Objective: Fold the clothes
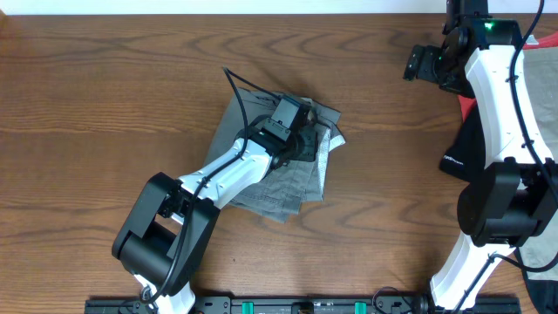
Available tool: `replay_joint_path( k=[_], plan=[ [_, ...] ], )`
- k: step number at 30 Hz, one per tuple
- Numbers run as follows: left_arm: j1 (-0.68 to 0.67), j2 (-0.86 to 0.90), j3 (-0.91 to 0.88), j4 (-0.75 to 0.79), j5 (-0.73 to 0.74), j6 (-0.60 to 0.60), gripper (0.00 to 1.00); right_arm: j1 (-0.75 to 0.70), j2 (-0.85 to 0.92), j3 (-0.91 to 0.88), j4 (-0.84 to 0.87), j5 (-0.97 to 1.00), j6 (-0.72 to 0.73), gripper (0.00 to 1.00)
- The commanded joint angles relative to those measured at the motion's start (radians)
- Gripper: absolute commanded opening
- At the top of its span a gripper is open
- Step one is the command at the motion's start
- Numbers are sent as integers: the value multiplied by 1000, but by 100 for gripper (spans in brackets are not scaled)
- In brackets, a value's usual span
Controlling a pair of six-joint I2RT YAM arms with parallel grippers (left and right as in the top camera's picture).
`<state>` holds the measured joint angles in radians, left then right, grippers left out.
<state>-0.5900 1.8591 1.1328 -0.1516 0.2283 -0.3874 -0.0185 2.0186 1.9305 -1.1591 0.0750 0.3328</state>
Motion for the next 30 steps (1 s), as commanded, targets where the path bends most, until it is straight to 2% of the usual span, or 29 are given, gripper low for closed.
replay_joint_path(
  k=[1,23,28,30],
  plan=[
    [6,6,4,24,-13,21,22,-6,-3,-5,-1,0,14,99],
    [13,111,8,124,-12,9,21,-6,-3,-5,-1,0,14,99],
    [32,8,13,123,-9,14,33,-6,-3,-5,-1,0,14,99],
    [43,-53,13,123,-9,21,41,-6,-3,-5,-1,0,14,99]
  ],
)
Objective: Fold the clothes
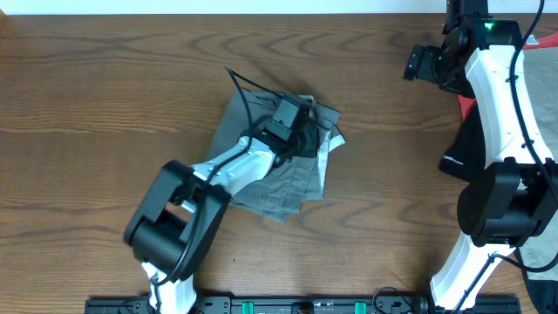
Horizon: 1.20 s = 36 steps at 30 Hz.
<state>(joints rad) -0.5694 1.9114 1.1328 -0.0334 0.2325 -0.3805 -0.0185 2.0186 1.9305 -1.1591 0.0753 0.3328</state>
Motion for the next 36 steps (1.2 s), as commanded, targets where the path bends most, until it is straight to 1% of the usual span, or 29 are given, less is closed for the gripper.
replay_joint_path(
  k=[1,4,7,9,11,12,15,19,24,27,30,33,36],
  plan=[
    [29,-135,13,2,-13,15,46,-6,-3,-5,-1,-1,14,99],
    [56,-233,13,-27,-14,26,57,-6,-3,-5,-1,-1,14,99],
    [106,-319,13,-84,-13,29,77,-6,-3,-5,-1,-1,14,99],
    [159,-367,13,-140,-13,29,87,-6,-3,-5,-1,-1,14,99],
    [222,-401,13,-202,-13,29,95,-6,-3,-5,-1,-1,14,99],
    [262,-414,13,-239,-13,29,96,-6,-3,-5,-1,-1,14,99],
    [376,-425,12,-334,8,53,100,-6,-3,-5,-1,-1,14,99],
    [534,-400,12,-439,118,150,98,-7,-3,-5,-1,-1,14,99],
    [670,-323,12,-485,282,266,98,-7,-3,-5,-1,-1,14,99],
    [705,-250,12,-485,400,330,98,-6,-3,-5,-1,-1,14,99],
    [710,-156,12,-485,415,370,98,-6,-3,-5,-1,-1,14,99],
    [710,-64,12,-486,416,373,98,-7,-3,-5,-1,-1,14,99],
    [710,3,12,-484,485,408,98,-6,-3,-5,-1,-1,14,99]
  ],
)
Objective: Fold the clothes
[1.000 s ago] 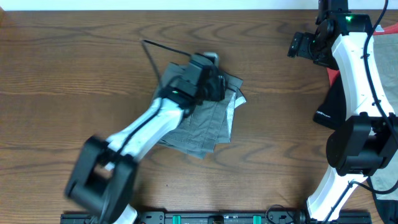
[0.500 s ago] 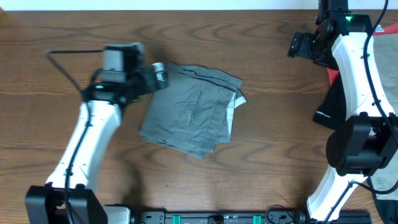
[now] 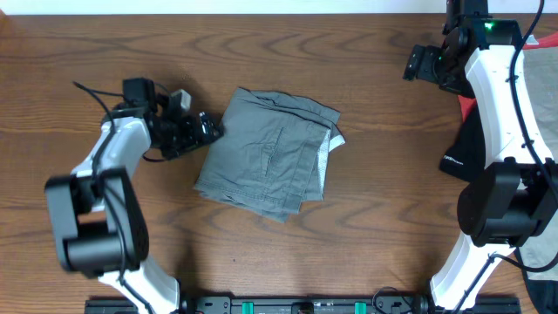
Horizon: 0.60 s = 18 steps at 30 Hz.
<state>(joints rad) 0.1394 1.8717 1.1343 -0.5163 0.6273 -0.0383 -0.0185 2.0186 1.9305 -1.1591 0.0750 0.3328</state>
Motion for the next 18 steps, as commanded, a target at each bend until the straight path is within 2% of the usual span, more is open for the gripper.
replay_joint_path(
  k=[1,14,16,18],
  plan=[
    [2,60,11,1,117,83,98,-6,-3,-5,-1,0,14,99],
    [-40,94,-3,1,132,100,97,-6,-3,-5,-1,0,14,99],
    [-62,95,-10,1,131,114,87,-7,-3,-5,-1,0,14,99],
    [-82,96,-11,2,120,117,70,-6,-3,-5,-1,0,14,99]
  ],
)
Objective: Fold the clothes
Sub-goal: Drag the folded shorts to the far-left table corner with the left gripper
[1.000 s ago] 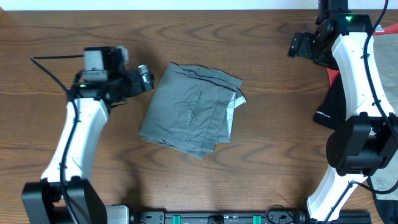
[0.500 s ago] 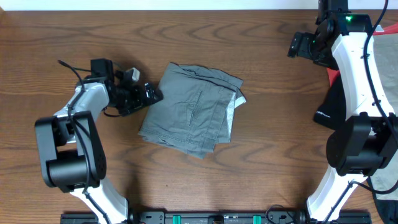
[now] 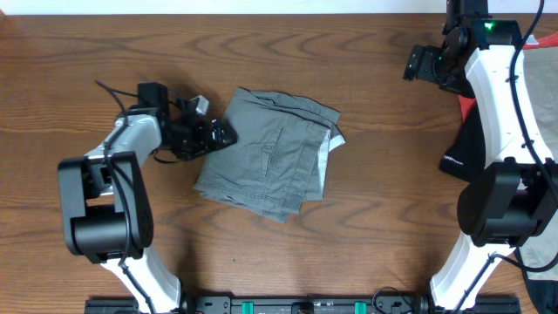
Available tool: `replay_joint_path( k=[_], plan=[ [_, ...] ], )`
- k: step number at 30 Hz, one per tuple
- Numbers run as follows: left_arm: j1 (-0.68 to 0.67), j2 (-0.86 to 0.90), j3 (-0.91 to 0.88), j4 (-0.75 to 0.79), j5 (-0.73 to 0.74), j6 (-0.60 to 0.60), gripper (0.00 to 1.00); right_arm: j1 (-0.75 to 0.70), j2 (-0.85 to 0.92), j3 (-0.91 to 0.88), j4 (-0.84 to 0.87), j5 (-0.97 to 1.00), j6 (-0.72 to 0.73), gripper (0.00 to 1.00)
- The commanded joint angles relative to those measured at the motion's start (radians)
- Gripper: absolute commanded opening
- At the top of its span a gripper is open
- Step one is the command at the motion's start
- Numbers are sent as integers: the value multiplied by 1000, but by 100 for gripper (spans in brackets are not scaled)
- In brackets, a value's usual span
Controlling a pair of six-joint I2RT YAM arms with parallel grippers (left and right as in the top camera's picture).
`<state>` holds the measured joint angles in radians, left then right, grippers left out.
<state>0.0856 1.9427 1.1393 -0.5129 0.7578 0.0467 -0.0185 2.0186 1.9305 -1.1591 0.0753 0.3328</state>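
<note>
A grey garment (image 3: 272, 154) lies folded into a rough square at the middle of the table, with a paler inner layer showing at its right edge. My left gripper (image 3: 221, 135) reaches in from the left, its tips at the garment's upper left edge; its jaw state does not show from above. At the far right, well away from the garment, my right gripper (image 3: 411, 63) is held with its fingers spread and nothing between them.
A black garment (image 3: 462, 144) with a bit of red cloth above it lies at the table's right edge behind the right arm. More cloth (image 3: 542, 253) shows at the bottom right corner. A black rail (image 3: 305, 305) runs along the front edge.
My left gripper has moved right, from a short way left of the garment to its upper left edge. The garment and the right arm have not moved.
My left arm first lay across the garment with its gripper on the upper right part, and stayed there a second later. Then it was withdrawn to the left, off the folded cloth. Now its tips are back at the left edge.
</note>
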Motion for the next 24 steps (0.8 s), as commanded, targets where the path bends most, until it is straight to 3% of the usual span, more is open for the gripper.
replay_joint_path(
  k=[1,3,8,13,14,20,24],
  plan=[
    [-37,25,-16,-2,-27,31,61,-6,-3,-5,-1,-1,14,99],
    [-48,25,-16,2,-76,26,40,-6,-3,-5,-1,-1,14,99],
    [-51,25,-16,18,-142,-14,19,-7,-3,-5,-1,-1,14,99],
    [-51,25,-16,69,-142,-35,19,-6,-3,-5,-1,-1,14,99],
    [-51,25,-16,92,-142,-55,11,-6,-3,-5,-1,-1,14,99],
    [-18,25,-16,300,-148,-232,9,-6,-3,-5,-1,-1,14,99],
    [40,25,-16,438,-273,-393,9,-6,-3,-5,-1,-1,14,99]
  ],
)
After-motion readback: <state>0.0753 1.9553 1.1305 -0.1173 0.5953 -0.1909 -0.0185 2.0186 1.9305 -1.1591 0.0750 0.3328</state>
